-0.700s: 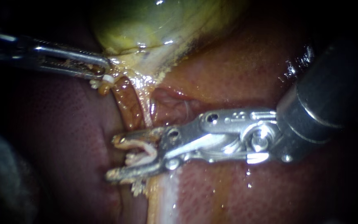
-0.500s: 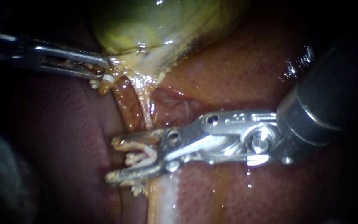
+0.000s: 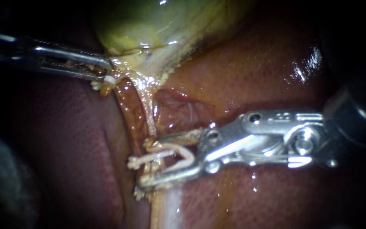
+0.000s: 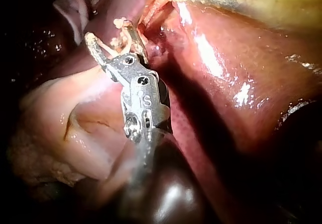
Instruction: Clipping second clip right tube
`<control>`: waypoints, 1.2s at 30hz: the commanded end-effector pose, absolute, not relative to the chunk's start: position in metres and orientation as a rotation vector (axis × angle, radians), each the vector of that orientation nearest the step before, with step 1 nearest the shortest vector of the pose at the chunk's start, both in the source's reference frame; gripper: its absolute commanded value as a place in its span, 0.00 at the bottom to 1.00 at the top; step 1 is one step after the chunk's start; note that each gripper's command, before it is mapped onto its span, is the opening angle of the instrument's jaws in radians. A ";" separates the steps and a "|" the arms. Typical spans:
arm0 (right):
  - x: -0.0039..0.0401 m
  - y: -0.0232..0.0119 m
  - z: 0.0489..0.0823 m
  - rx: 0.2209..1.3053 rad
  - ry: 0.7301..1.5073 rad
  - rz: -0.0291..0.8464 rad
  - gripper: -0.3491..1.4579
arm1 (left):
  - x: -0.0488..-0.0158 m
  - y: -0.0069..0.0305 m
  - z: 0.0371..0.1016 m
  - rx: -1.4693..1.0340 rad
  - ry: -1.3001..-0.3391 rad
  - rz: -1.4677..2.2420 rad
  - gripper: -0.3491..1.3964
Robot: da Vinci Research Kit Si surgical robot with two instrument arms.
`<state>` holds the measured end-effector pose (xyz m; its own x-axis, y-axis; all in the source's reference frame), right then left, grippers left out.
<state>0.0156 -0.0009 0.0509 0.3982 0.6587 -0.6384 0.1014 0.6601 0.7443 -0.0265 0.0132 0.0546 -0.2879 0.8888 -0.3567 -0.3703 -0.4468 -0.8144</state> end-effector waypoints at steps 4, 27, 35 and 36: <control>0.0138 -0.0005 0.0507 0.793 1.129 0.415 0.47 | -0.0264 0.0132 0.0545 -1.046 -0.773 1.851 0.00; 0.0131 0.0010 0.0558 0.782 1.093 0.467 0.47 | -0.0265 0.0131 0.0544 -1.046 -0.773 1.851 0.00; 0.0142 0.0005 0.0588 0.813 1.071 0.478 0.47 | -0.0265 0.0131 0.0543 -1.046 -0.772 1.851 0.00; 0.0144 0.0004 0.0592 0.819 1.067 0.478 0.47 | -0.0265 0.0131 0.0543 -1.046 -0.772 1.851 0.00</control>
